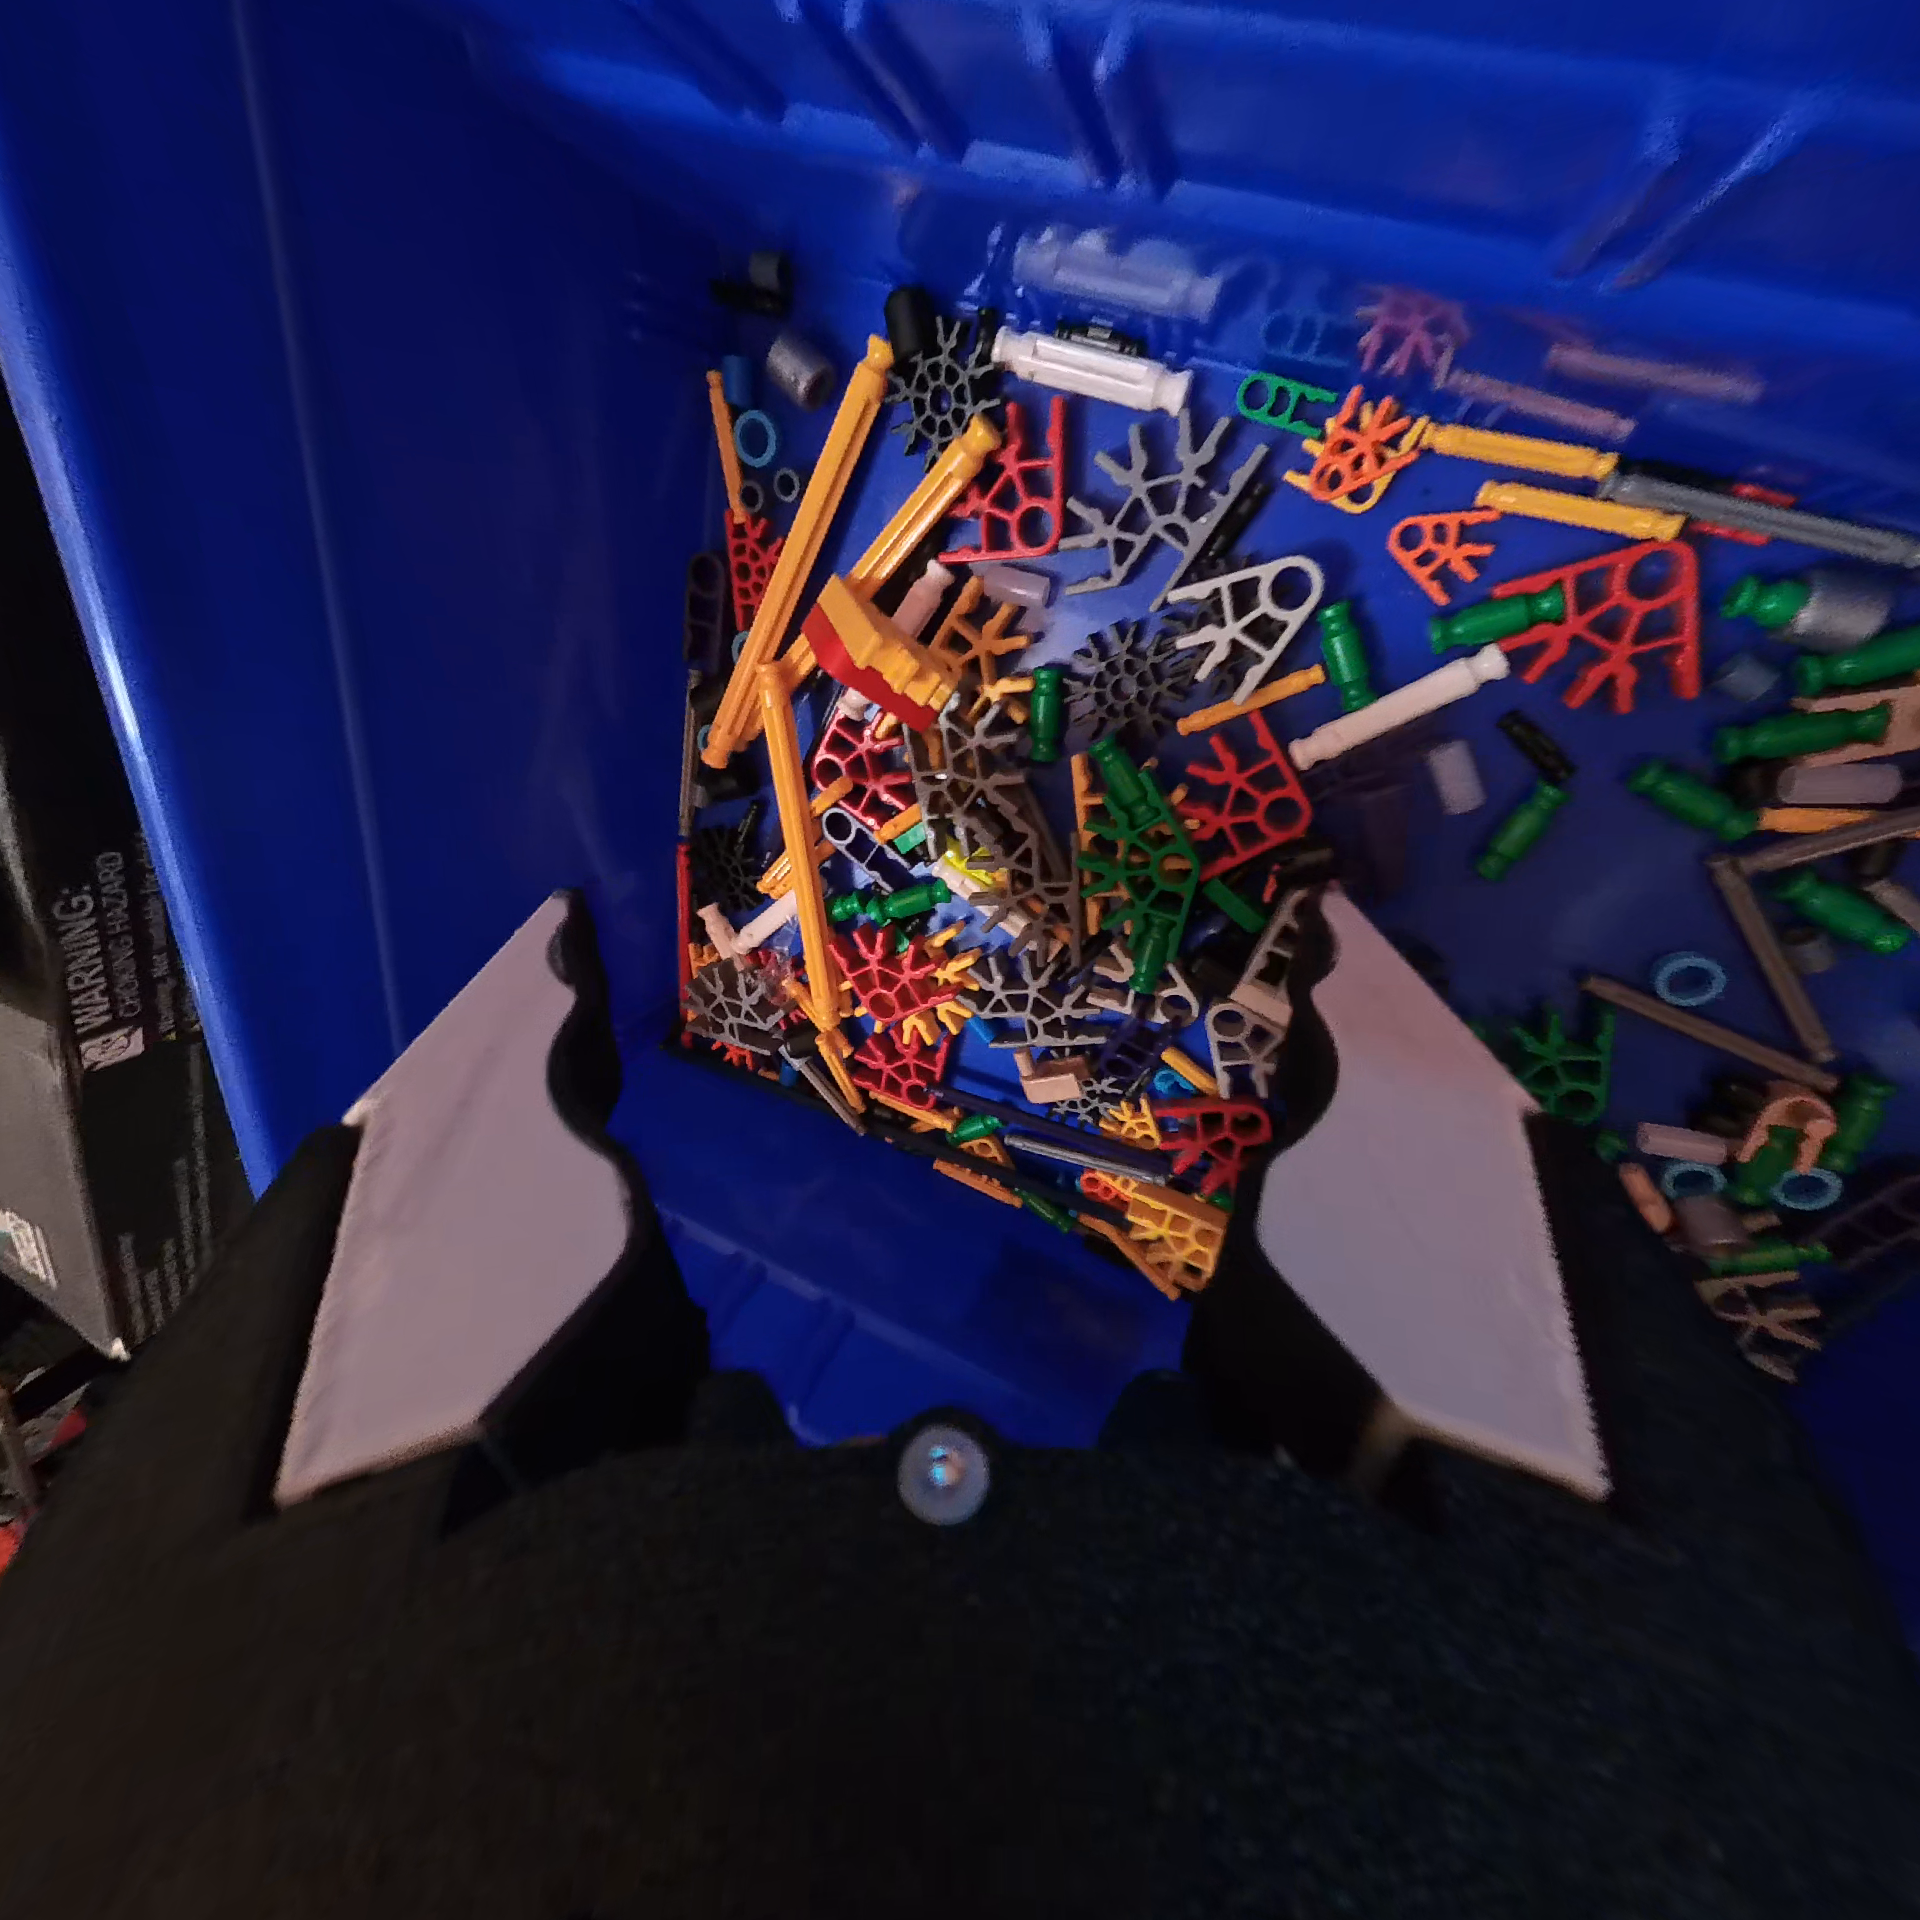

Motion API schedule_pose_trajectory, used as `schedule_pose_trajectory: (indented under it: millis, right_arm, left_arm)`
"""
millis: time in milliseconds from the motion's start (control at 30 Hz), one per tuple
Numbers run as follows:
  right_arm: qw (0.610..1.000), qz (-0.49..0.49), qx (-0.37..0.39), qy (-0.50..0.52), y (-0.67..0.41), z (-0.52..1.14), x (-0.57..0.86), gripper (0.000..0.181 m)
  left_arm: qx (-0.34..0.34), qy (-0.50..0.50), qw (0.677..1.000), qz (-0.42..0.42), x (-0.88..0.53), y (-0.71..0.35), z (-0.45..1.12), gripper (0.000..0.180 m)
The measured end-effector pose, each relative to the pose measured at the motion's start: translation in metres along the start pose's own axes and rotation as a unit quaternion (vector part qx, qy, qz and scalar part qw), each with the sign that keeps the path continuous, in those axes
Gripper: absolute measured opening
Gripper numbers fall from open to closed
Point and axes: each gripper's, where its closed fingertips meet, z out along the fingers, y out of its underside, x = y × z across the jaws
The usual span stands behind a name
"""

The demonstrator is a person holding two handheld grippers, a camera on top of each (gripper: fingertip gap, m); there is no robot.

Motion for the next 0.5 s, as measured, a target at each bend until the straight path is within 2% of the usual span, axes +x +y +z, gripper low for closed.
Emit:
schedule_pose_trajectory:
  millis: [33,500]
  right_arm:
    - [1.0,0.0,0.0,-0.001,0.0,0.0,0.0,0.008]
    - [1.0,0.002,0.0,-0.004,0.0,0.0,-0.001,0.008]
  left_arm:
    - [-0.004,-0.003,1.0,-0.001,-0.002,0.002,0.001,0.128]
    - [0.015,0.008,1.0,-0.004,0.003,-0.003,-0.01,0.127]
